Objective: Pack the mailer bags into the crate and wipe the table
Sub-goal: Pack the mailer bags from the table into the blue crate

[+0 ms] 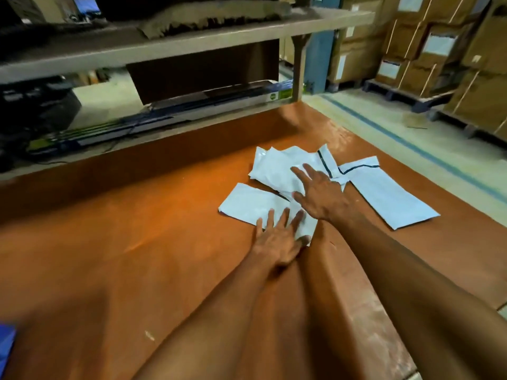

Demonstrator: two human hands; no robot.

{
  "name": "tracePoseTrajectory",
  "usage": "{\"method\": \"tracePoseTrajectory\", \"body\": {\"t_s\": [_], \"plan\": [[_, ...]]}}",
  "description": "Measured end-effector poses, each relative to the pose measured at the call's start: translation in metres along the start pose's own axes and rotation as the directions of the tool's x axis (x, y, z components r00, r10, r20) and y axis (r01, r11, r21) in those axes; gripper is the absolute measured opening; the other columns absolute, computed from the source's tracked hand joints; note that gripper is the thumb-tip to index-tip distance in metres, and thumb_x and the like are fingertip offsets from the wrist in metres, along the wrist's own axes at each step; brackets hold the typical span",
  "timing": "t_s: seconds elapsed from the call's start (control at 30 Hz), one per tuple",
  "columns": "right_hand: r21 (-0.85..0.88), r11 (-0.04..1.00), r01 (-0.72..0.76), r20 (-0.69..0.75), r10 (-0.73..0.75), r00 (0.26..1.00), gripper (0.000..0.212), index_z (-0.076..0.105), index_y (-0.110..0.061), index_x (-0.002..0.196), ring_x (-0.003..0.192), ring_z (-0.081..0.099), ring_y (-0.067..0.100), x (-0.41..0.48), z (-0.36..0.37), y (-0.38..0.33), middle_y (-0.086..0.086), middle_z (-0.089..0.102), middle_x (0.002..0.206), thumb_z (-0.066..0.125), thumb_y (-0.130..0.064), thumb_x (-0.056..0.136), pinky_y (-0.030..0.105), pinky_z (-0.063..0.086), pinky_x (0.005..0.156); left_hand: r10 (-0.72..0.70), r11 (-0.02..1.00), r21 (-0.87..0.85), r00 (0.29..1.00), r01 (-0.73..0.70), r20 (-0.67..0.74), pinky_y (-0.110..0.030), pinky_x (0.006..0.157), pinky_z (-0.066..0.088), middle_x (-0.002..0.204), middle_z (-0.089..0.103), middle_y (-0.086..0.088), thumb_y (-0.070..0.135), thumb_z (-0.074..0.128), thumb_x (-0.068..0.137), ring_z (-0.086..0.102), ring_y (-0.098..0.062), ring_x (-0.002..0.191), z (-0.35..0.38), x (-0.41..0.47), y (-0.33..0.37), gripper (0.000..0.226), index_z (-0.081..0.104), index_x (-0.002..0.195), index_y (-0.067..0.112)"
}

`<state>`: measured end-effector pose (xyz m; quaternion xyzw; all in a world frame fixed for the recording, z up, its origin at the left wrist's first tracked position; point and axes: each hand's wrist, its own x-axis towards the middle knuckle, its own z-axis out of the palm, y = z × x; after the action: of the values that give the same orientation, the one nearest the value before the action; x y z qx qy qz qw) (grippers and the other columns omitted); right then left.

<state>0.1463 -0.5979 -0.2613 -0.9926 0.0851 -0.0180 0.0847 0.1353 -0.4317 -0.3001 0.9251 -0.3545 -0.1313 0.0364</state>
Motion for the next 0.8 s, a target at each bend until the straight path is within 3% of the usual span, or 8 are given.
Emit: {"method": "tracePoseTrajectory", "body": {"t_s": [0.07, 0.13, 0.3, 0.43, 0.53, 0.63, 0.73, 0.8], "plan": [[-0.078, 0.996, 0.033, 0.096, -0.025, 0.995, 0.061, 0.003, -0.042, 0.154, 0.149, 0.009, 0.034, 0.008, 0.01, 0.001, -0.001, 0.0, 0.165, 0.025, -0.058, 0.1, 0.06, 0.021, 0.114, -0.004, 1.0, -0.007, 0.999, 0.004, -0.036, -0.056, 0.119, -0.007, 0.165, -0.008, 0.005, 0.075, 0.009, 0.091, -0.012, -0.03, 0.151, 0.007, -0.007, -0.008, 0.072, -0.006, 0.154, 0.044], [-0.105, 0.993, 0.048, 0.155, -0.031, 0.987, 0.059, 0.006, -0.044, 0.153, 0.15, 0.007, 0.033, 0.003, 0.025, -0.001, -0.001, 0.003, 0.165, 0.019, -0.061, 0.099, 0.059, 0.016, 0.115, -0.029, 0.998, -0.055, 0.995, 0.024, -0.09, -0.054, 0.12, -0.006, 0.165, 0.001, 0.008, 0.076, 0.008, 0.09, -0.009, -0.027, 0.151, 0.009, -0.024, -0.018, 0.069, 0.005, 0.153, 0.047], [-0.034, 0.999, 0.031, 0.059, -0.029, 0.998, 0.056, 0.023, -0.045, 0.15, 0.143, 0.026, 0.031, -0.049, 0.035, -0.038, -0.003, 0.026, 0.161, 0.018, -0.063, 0.098, 0.055, 0.021, 0.113, -0.088, 0.99, -0.119, 0.985, 0.071, -0.147, -0.052, 0.121, -0.001, 0.158, 0.021, 0.019, 0.074, 0.005, 0.092, 0.0, -0.017, 0.152, 0.01, -0.086, -0.055, 0.065, 0.031, 0.145, 0.048], [-0.038, 0.998, 0.047, 0.08, -0.044, 0.996, 0.052, 0.029, -0.045, 0.148, 0.137, 0.032, 0.031, -0.105, 0.029, -0.076, -0.003, 0.033, 0.157, 0.019, -0.061, 0.099, 0.053, 0.024, 0.109, -0.21, 0.958, -0.231, 0.962, 0.168, -0.172, -0.044, 0.122, 0.007, 0.148, 0.037, 0.018, 0.073, 0.008, 0.091, 0.012, -0.012, 0.15, 0.019, -0.162, -0.089, 0.064, 0.05, 0.127, 0.042], [-0.035, 0.997, 0.072, 0.092, -0.069, 0.993, 0.05, 0.032, -0.044, 0.147, 0.133, 0.034, 0.032, -0.152, 0.033, -0.112, -0.003, 0.036, 0.155, 0.024, -0.057, 0.1, 0.052, 0.026, 0.105, -0.301, 0.934, -0.26, 0.932, 0.245, -0.204, -0.036, 0.121, 0.018, 0.135, 0.047, 0.016, 0.078, 0.01, 0.086, 0.035, -0.01, 0.139, 0.024, -0.224, -0.112, 0.058, 0.046, 0.112, 0.041], [-0.016, 0.992, 0.128, 0.043, -0.127, 0.991, 0.045, 0.049, -0.039, 0.137, 0.117, 0.046, 0.027, -0.202, 0.043, -0.15, -0.002, 0.052, 0.14, 0.033, -0.053, 0.097, 0.046, 0.034, 0.094, -0.318, 0.924, -0.295, 0.918, 0.244, -0.237, -0.033, 0.115, 0.03, 0.125, 0.051, 0.015, 0.082, 0.007, 0.083, 0.049, -0.008, 0.121, 0.03, -0.281, -0.127, 0.072, 0.046, 0.12, 0.035], [0.006, 0.993, 0.12, -0.087, -0.119, 0.989, 0.047, 0.057, -0.033, 0.127, 0.11, 0.05, 0.025, -0.225, 0.044, -0.174, 0.0, 0.057, 0.132, 0.035, -0.056, 0.092, 0.045, 0.037, 0.086, -0.335, 0.937, -0.22, 0.879, 0.272, -0.339, -0.036, 0.113, 0.032, 0.132, 0.05, 0.011, 0.076, 0.014, 0.088, 0.048, -0.012, 0.125, 0.034, -0.303, -0.14, 0.068, 0.04, 0.134, 0.033], [0.027, 0.992, 0.125, -0.082, -0.122, 0.989, 0.055, 0.045, -0.034, 0.139, 0.122, 0.044, 0.027, -0.211, 0.038, -0.184, 0.002, 0.042, 0.148, 0.032, -0.06, 0.092, 0.048, 0.035, 0.095, -0.365, 0.93, -0.177, 0.856, 0.321, -0.365, -0.043, 0.118, 0.023, 0.149, 0.038, 0.006, 0.073, 0.021, 0.092, 0.031, -0.019, 0.142, 0.032, -0.295, -0.145, 0.067, 0.029, 0.146, 0.033]]}}
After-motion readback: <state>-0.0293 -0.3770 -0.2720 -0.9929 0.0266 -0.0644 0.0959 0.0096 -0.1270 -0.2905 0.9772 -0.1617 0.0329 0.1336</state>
